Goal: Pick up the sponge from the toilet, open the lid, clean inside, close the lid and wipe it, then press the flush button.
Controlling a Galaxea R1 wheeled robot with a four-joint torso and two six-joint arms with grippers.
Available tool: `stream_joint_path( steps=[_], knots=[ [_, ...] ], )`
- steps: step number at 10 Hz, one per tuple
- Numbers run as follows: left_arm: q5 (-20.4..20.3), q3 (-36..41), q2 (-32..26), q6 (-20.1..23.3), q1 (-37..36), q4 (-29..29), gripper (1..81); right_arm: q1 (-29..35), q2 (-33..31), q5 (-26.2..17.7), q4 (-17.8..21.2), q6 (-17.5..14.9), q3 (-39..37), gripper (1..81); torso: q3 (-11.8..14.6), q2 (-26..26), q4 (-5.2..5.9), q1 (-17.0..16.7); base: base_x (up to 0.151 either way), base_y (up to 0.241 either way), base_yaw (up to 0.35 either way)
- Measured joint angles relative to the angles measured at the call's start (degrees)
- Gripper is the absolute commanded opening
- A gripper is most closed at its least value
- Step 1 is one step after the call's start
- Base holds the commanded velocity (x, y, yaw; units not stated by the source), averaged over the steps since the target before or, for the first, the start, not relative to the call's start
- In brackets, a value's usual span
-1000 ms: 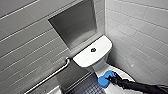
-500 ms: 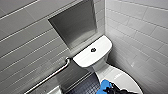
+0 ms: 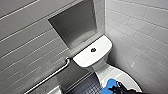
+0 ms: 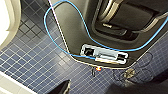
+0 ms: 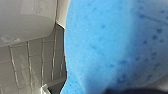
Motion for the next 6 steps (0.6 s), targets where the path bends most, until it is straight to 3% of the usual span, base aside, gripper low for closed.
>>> stream_joint_path(
  steps=[3,6],
  knots=[
    [0.13,0.00,0.00,0.00,0.00,0.00,81.1,-2.45,-5.38,7.08,0.00,0.02,9.37,1.0,0.00,0.00,0.00,0.00,0.000,0.000,0.000],
    [0.18,0.00,0.00,0.00,0.00,0.00,81.1,-5.35,-6.38,9.62,-0.02,0.02,10.01,1.0,0.00,0.00,0.00,0.00,0.000,0.000,0.000]
  ],
)
